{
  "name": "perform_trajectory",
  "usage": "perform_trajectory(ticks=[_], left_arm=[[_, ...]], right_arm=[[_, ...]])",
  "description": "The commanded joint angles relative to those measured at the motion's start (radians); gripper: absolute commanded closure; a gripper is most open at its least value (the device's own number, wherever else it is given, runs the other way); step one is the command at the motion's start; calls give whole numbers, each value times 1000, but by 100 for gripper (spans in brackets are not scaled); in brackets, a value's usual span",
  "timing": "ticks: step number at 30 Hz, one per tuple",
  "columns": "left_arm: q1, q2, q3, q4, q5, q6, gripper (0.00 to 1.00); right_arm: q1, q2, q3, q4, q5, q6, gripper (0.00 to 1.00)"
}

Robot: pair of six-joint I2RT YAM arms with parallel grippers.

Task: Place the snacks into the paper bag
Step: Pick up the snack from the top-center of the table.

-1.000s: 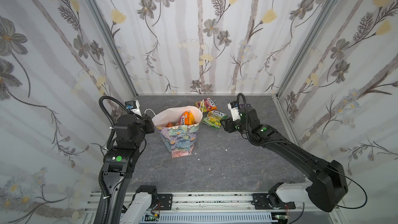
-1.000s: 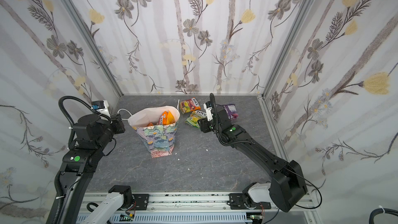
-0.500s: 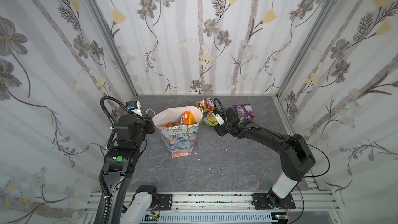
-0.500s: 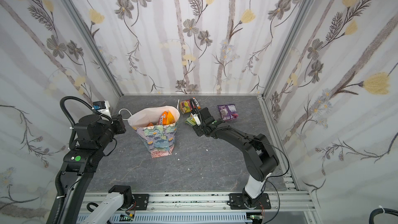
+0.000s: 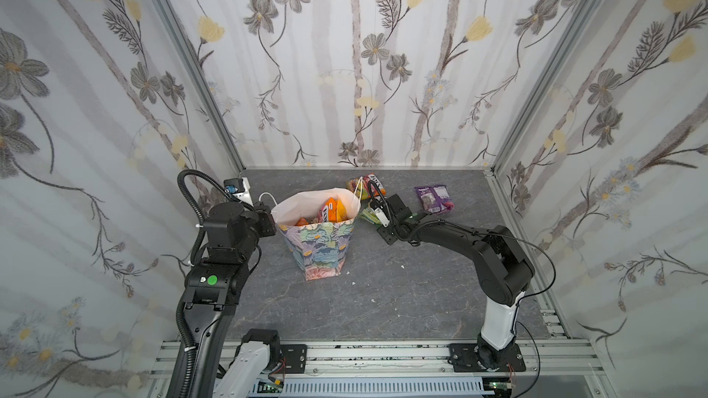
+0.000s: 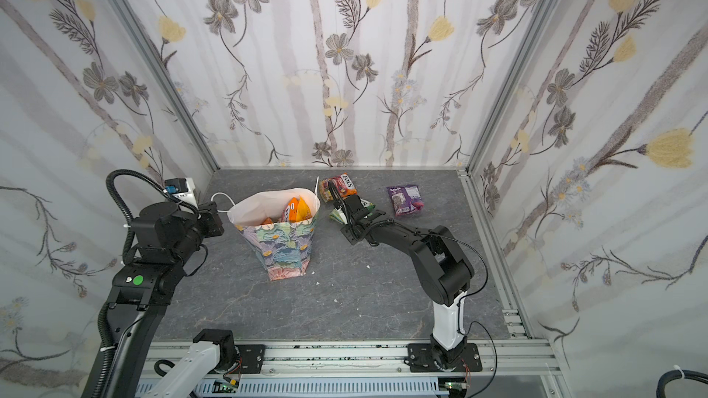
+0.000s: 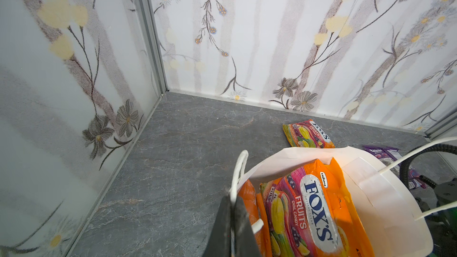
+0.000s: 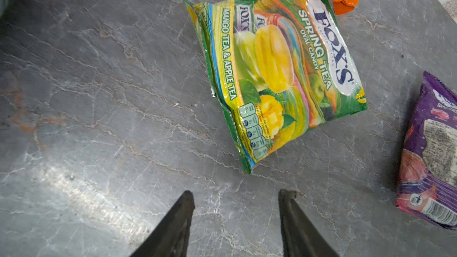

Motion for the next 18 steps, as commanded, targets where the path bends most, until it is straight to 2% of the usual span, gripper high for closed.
perform_trajectory(ticks=[1, 18], left_arm=[[0, -1, 6, 22, -5, -10, 98], [0, -4, -1, 22, -5, -8, 98]], right_arm=[[8, 26, 25, -16, 70, -16, 44], [41, 129, 89, 10, 181, -14, 50]])
